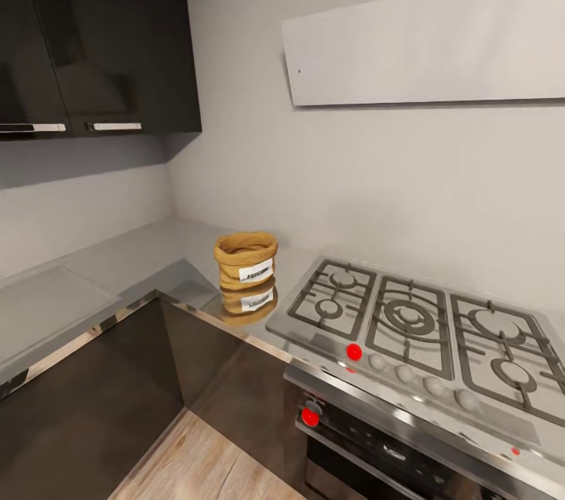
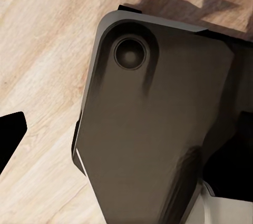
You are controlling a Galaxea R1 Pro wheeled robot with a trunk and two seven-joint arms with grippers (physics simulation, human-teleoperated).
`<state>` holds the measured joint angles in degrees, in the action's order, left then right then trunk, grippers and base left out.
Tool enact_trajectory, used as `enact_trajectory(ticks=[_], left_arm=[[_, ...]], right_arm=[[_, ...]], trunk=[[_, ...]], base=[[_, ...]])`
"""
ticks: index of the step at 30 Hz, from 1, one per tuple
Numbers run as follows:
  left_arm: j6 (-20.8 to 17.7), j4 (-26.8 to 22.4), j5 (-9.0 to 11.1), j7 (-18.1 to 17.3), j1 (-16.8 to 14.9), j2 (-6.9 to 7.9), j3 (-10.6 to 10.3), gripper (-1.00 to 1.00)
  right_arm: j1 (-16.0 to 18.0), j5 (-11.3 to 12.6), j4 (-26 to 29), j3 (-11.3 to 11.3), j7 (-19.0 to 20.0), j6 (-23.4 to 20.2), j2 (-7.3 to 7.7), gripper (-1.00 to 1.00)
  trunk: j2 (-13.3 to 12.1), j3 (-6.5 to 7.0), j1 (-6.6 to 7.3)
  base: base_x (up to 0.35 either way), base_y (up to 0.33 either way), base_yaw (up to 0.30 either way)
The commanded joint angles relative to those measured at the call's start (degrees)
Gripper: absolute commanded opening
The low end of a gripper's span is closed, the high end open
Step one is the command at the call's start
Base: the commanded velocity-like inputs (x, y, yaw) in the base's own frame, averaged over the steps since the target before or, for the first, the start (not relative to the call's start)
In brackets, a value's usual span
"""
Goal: In the kitchen, take the popcorn bag from the countertop, put it into the microwave, and heat it until the popcorn is cooked so the cooked popcorn ends up inside the bag.
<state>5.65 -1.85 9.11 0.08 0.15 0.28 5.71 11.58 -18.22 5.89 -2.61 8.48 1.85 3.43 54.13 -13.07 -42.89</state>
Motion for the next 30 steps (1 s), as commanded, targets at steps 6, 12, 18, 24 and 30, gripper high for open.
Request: enact_trajectory(ticks=[6, 12, 18, 24, 30], left_arm=[[0.07, -0.09, 0.03, 0.01, 0.02, -0.01, 0.4, 1.0], [0.07, -0.09, -0.03, 0.01, 0.02, -0.01, 0.36, 1.0], [-0.11, -0.06, -0.05, 0.01, 0.02, -0.01, 0.36, 1.0], [-0.11, -0.01, -0.05, 0.01, 0.02, -0.02, 0.36, 1.0], [-0.11, 0.0, -0.05, 0.01, 0.02, -0.01, 0.36, 1.0]], right_arm=[[0.02, -3.33, 24.92, -0.03, 3.18, -21.46, -4.9, 1.0], [0.02, -3.44, 49.92, 8.06, 11.57, -40.91, -5.47, 1.0], [-0.23, -3.18, 67.82, 14.45, 12.86, -58.29, -10.42, 1.0], [3.36, -2.93, 71.55, 15.11, 13.02, -61.85, -13.42, 1.0], [19.11, -2.77, 73.07, 14.79, 13.17, -61.85, -13.42, 1.0]], trunk=[[0.05, -0.07, -0.01], [0.05, -0.07, -0.01], [0.05, -0.07, -0.01], [0.05, -0.07, -0.01], [0.05, -0.07, -0.01]], base=[[0.0, 0.0, 0.0], [0.0, 0.0, 0.0], [0.0, 0.0, 0.0], [0.0, 0.0, 0.0], [0.0, 0.0, 0.0]])
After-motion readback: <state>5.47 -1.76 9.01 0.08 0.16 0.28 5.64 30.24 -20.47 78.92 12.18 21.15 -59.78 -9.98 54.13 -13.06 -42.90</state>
